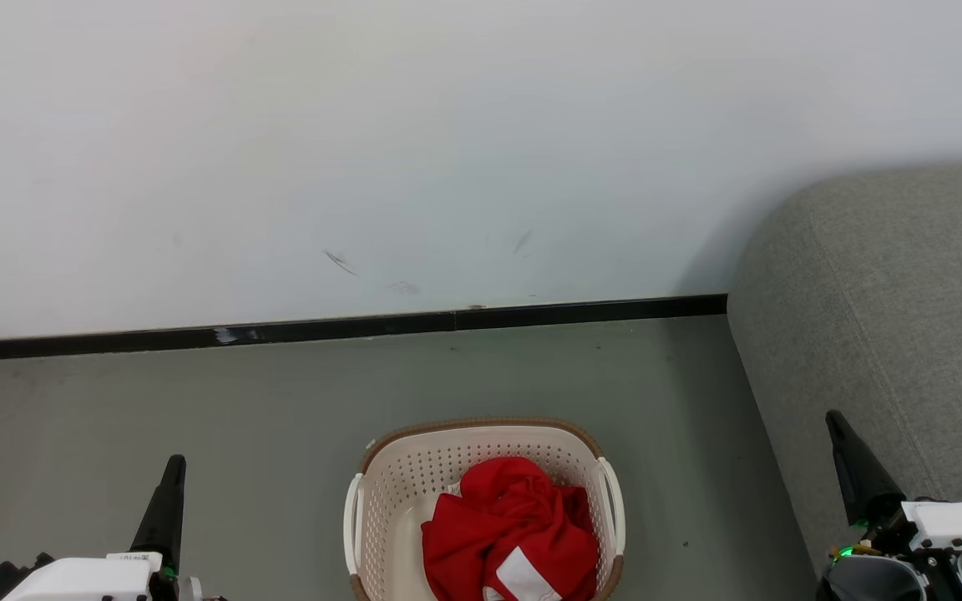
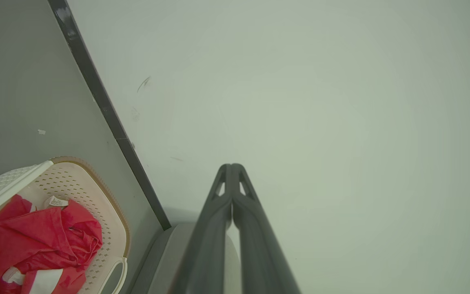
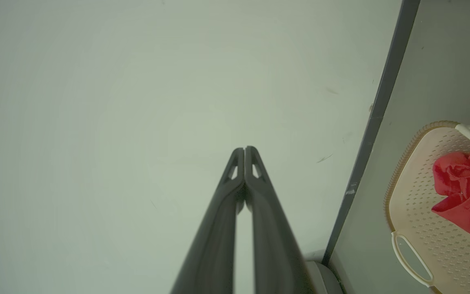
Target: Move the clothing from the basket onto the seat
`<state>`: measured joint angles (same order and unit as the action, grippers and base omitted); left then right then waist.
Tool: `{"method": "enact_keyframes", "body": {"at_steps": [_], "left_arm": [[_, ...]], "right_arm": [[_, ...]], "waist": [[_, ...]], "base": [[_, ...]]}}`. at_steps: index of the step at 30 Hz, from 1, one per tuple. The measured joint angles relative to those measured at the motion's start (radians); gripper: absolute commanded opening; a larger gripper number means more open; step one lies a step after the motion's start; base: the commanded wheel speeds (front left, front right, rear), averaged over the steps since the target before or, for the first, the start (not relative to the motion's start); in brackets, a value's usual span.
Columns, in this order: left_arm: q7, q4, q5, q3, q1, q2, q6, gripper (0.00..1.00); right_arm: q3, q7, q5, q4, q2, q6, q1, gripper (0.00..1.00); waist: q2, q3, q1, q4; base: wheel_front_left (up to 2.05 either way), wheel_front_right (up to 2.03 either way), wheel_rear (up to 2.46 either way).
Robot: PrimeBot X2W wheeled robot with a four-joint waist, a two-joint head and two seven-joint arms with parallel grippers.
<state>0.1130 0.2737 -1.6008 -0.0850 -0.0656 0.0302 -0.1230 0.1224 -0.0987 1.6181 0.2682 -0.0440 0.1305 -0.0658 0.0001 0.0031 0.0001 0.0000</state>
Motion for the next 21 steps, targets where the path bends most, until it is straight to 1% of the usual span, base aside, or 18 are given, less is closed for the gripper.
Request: {"method": "enact_keyframes", "body": {"at_steps": [21], "left_arm": [[0.000, 0.000, 0.000, 0.000, 0.000, 0.000, 0.000, 0.00]], "right_arm": [[0.000, -0.001, 0.000, 0.000, 0.000, 0.000, 0.000, 0.00]], "waist": [[0.0000, 0.000, 0.0000, 0.000]], "base": [[0.00, 0.00, 0.00]]}}
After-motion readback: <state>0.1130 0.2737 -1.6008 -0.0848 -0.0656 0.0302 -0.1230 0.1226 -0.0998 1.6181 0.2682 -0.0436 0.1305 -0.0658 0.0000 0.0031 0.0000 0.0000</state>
